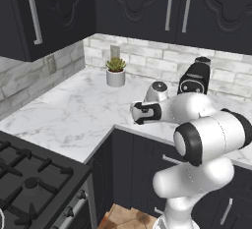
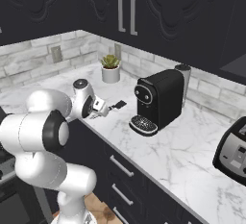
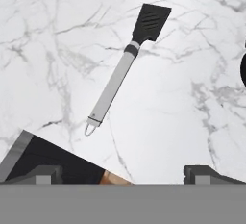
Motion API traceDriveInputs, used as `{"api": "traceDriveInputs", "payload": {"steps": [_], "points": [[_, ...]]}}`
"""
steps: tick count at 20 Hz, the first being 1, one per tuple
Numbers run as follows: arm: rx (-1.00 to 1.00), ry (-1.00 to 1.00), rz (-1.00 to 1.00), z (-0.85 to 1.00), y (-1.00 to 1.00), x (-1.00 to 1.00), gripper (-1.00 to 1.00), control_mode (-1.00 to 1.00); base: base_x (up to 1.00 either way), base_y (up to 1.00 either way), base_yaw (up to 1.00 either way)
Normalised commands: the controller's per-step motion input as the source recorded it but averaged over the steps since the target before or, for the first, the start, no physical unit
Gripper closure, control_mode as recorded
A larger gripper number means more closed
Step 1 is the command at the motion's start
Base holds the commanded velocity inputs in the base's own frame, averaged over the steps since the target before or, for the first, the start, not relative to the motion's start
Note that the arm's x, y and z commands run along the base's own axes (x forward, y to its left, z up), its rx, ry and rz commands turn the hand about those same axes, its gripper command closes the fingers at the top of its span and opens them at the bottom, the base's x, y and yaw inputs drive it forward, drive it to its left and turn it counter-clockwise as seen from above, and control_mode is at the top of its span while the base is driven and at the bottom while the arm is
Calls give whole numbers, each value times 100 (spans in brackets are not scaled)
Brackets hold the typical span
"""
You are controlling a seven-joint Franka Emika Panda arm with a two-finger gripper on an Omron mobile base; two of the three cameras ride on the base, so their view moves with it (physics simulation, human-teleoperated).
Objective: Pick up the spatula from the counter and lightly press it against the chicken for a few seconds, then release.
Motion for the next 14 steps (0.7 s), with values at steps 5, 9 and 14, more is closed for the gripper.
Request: {"api": "traceDriveInputs", "payload": {"steps": [5, 9, 14], "points": [[0, 3, 0, -17, 0, 20, -100, -100, 0, 0, 0], [0, 3, 0, -16, 0, 24, -100, -100, 0, 0, 0], [0, 3, 0, -16, 0, 21, -100, -100, 0, 0, 0]]}}
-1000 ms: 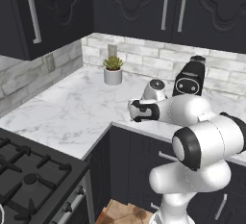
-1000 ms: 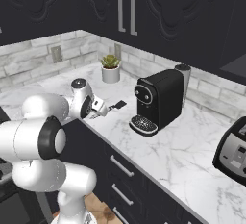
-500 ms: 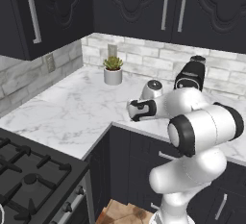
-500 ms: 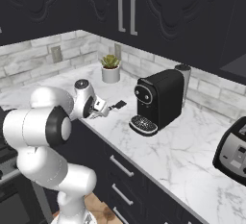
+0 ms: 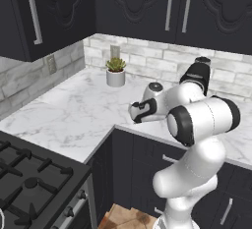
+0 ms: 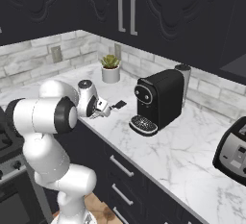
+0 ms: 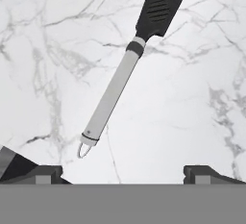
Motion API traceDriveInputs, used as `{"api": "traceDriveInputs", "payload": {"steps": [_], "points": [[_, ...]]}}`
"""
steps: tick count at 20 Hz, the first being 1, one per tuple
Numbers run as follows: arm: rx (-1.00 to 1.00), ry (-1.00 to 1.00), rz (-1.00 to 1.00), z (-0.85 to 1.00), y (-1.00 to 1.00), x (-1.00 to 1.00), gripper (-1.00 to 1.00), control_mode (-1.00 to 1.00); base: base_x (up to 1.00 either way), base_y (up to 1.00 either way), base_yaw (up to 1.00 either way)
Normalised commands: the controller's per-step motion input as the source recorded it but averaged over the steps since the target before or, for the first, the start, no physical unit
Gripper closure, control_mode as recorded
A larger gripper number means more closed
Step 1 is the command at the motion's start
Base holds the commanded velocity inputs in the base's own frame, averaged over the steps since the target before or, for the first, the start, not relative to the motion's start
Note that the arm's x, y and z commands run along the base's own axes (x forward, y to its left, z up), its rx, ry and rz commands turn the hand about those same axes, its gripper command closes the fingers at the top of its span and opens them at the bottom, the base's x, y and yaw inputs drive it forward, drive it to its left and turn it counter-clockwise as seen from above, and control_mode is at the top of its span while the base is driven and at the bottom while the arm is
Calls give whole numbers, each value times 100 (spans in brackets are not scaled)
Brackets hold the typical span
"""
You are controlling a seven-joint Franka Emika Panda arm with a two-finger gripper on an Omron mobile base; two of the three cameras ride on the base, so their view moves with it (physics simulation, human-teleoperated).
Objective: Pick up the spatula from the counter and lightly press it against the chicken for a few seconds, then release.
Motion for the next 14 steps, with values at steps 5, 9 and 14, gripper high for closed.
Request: {"api": "traceDriveInputs", "payload": {"steps": [5, 9, 14], "points": [[0, 3, 0, -24, 3, 17, -100, -100, 0, 0, 0], [0, 3, 0, -22, 5, 20, -100, -100, 0, 0, 0], [0, 1, 0, -16, 1, 20, -100, -100, 0, 0, 0]]}}
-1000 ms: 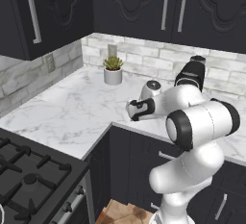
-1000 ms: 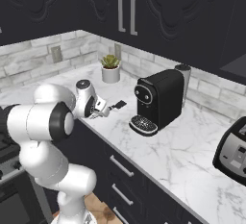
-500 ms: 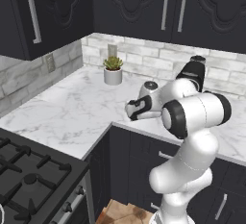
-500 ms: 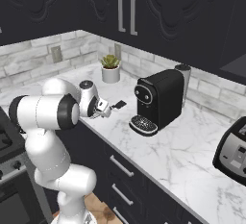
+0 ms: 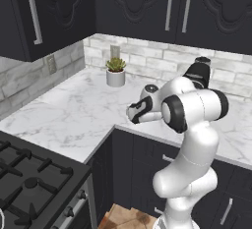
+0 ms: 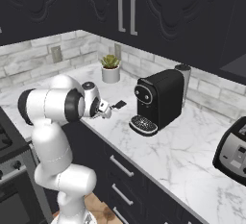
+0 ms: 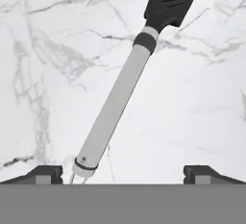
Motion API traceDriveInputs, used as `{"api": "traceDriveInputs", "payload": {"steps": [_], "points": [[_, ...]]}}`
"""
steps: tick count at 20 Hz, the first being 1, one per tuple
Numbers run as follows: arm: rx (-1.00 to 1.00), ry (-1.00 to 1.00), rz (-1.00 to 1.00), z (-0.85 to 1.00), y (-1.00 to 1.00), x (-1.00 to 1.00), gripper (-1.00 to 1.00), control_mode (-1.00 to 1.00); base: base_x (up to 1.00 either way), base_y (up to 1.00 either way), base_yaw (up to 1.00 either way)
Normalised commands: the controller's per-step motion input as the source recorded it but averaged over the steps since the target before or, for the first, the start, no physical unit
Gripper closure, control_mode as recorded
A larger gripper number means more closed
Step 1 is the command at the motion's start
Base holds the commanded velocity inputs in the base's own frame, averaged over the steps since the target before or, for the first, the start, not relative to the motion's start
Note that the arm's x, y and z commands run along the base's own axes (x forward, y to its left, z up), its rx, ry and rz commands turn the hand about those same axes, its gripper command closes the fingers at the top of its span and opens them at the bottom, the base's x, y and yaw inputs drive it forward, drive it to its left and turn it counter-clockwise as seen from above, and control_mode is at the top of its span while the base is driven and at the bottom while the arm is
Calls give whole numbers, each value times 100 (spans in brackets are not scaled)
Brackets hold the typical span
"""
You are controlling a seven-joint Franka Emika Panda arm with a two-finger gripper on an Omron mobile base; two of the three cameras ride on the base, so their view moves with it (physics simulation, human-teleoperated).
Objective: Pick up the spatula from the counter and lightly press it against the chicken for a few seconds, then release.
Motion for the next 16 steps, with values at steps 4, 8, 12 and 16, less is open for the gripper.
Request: {"api": "traceDriveInputs", "payload": {"steps": [4, 8, 12, 16], "points": [[0, 2, 0, -26, 2, 15, -100, -100, 0, 0, 0], [0, 2, 0, -26, 5, 17, -100, -100, 0, 0, 0], [0, 1, 0, -18, 2, 21, -100, -100, 0, 0, 0], [0, 0, 0, -16, 1, 21, -100, -100, 0, 0, 0]]}}
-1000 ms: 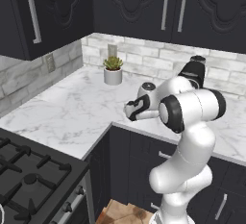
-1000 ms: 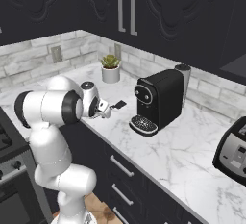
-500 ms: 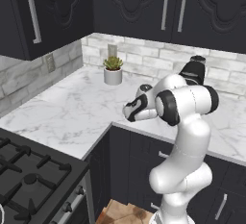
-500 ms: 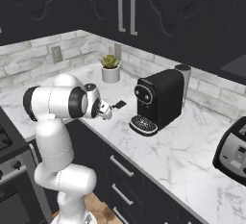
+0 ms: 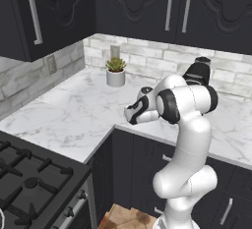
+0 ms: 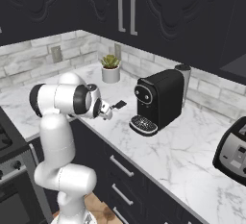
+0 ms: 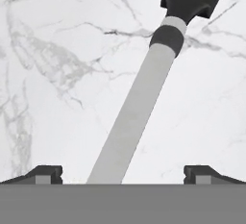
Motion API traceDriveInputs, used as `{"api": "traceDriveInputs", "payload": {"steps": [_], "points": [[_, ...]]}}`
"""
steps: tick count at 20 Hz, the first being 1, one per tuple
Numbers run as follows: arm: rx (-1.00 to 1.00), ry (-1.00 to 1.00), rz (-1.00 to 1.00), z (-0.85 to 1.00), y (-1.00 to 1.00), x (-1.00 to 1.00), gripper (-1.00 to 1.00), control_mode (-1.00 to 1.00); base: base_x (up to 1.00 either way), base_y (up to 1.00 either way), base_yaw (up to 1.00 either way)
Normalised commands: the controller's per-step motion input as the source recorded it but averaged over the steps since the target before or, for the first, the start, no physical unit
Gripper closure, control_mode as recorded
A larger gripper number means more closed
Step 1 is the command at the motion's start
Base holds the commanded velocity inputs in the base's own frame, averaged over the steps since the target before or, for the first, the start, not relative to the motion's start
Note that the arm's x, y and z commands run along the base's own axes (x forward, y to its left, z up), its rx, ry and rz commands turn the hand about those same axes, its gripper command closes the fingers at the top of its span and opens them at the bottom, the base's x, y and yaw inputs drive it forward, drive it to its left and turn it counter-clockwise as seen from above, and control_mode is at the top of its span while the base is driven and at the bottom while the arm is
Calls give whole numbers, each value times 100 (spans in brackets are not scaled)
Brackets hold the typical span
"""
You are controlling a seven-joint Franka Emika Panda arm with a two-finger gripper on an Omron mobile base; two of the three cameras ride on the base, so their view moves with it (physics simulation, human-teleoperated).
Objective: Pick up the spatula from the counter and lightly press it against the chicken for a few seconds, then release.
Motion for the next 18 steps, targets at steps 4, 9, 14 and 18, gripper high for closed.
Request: {"api": "traceDriveInputs", "payload": {"steps": [4, 9, 14, 18], "points": [[0, 2, 0, -24, 2, 22, -100, -100, 0, 0, 0], [0, 3, 0, -33, 11, 17, 100, -100, 0, 0, 0], [0, 0, 0, -21, 0, 0, 100, -100, 0, 0, 0], [0, 0, 0, -13, 2, 0, 100, -100, 0, 0, 0]]}}
